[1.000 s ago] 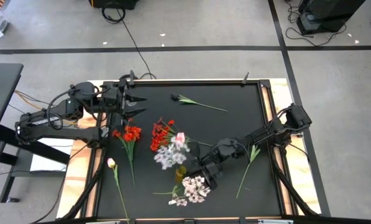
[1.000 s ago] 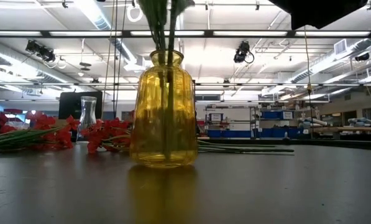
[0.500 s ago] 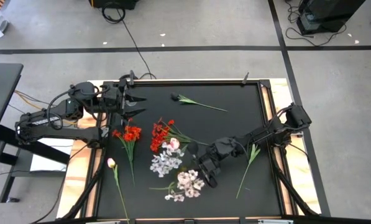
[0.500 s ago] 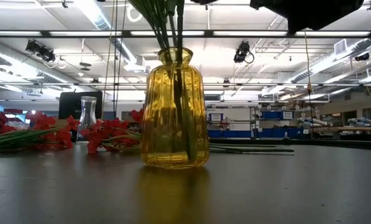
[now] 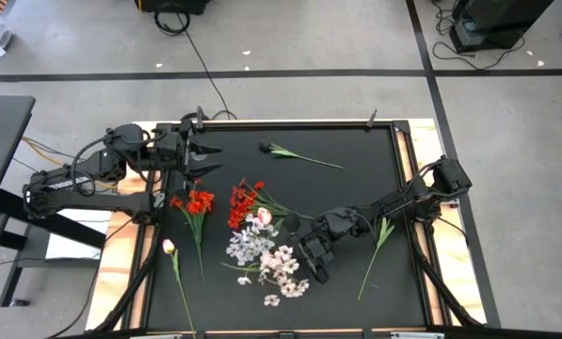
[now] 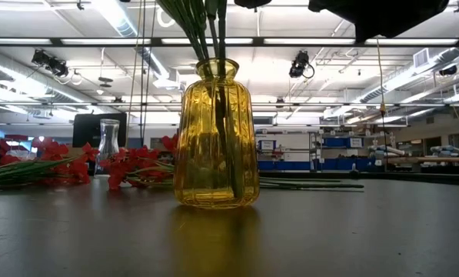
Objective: Sort flowers into vase by color
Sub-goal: Put the white flower into the yellow vase, then put the pink flower into the yellow vase
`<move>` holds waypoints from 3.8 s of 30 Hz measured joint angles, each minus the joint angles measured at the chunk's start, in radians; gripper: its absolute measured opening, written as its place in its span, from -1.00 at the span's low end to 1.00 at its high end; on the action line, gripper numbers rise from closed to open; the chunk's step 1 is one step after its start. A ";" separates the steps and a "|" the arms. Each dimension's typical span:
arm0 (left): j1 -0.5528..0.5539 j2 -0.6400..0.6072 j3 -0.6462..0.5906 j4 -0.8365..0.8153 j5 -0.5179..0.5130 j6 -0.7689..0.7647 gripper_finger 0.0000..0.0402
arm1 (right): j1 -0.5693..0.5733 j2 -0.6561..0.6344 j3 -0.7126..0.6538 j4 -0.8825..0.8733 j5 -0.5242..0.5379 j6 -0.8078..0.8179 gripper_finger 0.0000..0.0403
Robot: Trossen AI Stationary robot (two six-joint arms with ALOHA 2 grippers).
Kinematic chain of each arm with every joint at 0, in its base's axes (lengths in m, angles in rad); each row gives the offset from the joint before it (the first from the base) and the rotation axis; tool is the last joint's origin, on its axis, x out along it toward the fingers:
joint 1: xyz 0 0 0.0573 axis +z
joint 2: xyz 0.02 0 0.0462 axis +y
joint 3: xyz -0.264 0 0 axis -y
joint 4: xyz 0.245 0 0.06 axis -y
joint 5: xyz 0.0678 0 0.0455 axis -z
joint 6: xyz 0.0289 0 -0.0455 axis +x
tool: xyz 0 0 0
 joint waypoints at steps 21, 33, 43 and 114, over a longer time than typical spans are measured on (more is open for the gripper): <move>0.000 0.000 0.000 0.000 0.000 0.000 -0.02 | 0.059 -0.001 0.000 -0.128 0.130 0.450 -0.11; 0.000 0.000 0.000 0.000 0.000 0.000 -0.02 | 0.067 -0.001 0.000 -0.227 0.251 0.588 -0.11; 0.000 0.000 0.000 0.000 0.000 0.000 -0.02 | 0.068 -0.001 0.000 -0.259 0.274 0.696 -0.07; 0.000 0.000 0.000 0.017 0.000 0.002 -0.02 | 0.129 -0.638 -0.219 -0.933 0.658 0.916 0.45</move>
